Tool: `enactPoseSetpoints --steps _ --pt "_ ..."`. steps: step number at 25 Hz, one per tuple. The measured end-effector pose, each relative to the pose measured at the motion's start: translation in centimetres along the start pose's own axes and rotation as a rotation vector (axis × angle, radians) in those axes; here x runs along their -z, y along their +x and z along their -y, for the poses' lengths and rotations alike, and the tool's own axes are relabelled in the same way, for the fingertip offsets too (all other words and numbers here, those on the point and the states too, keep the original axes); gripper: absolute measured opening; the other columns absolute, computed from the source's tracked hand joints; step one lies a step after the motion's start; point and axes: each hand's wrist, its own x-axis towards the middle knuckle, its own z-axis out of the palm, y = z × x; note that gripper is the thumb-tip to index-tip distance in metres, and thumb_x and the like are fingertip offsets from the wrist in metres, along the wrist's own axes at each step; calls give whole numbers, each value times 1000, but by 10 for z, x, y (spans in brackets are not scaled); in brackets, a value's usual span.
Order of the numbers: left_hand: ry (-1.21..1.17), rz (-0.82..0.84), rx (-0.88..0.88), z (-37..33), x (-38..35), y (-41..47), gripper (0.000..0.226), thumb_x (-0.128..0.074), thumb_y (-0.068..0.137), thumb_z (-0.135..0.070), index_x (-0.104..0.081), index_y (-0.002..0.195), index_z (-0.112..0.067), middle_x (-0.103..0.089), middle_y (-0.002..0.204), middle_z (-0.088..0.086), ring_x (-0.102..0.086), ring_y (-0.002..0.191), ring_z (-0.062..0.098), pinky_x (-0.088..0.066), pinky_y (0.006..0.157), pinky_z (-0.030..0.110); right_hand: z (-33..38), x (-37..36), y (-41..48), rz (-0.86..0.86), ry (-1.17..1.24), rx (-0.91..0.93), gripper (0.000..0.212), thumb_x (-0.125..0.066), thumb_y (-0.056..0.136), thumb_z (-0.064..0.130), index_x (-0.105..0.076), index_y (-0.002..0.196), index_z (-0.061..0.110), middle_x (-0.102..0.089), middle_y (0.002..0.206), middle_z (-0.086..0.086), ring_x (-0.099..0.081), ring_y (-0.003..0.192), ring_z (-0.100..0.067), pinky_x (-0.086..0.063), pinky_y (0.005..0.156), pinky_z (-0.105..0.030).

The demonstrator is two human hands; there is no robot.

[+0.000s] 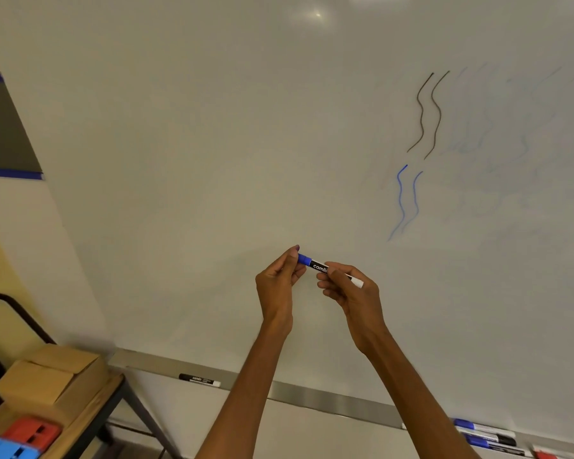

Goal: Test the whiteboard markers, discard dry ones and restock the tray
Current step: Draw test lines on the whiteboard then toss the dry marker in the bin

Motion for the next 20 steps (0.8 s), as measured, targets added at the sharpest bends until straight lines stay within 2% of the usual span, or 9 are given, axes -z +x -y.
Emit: enactPoseSetpoints --steps 9,12,15,20 --pt "95 18 -13 15 33 7 26 -66 93 -16 -72 117 -7 -75 110 0 -73 96 12 -59 86 26 -29 -6 -1 61 49 -155 24 -61 97 19 -69 114 5 -75 101 -17 -73 95 -31 -58 89 -35" --pt "160 -2 12 25 55 15 23 -66 94 -16 -73 115 -11 -75 106 0 -73 96 13 -59 87 27 -46 -11 -3 99 -51 -213 24 -64 94 26 -71 113 13 -75 102 -9 -71 88 -21 -58 86 -32" --pt "148 -83 66 40 80 16 22 -66 94 -13 -73 115 -8 -75 105 5 -74 93 15 -60 85 30 -77 -17 -7 -35 -16 -275 19 -69 91 21 -73 106 10 -73 98 -12 -65 80 -17 -58 83 -29" --pt "128 -280 122 66 140 22 15 -68 93 -11 -71 107 -6 -73 97 17 -75 84 22 -62 78 31 -133 -25 -14 -177 158 -461 16 -64 91 2 -71 103 -6 -67 94 -16 -67 85 -23 -58 84 -28"
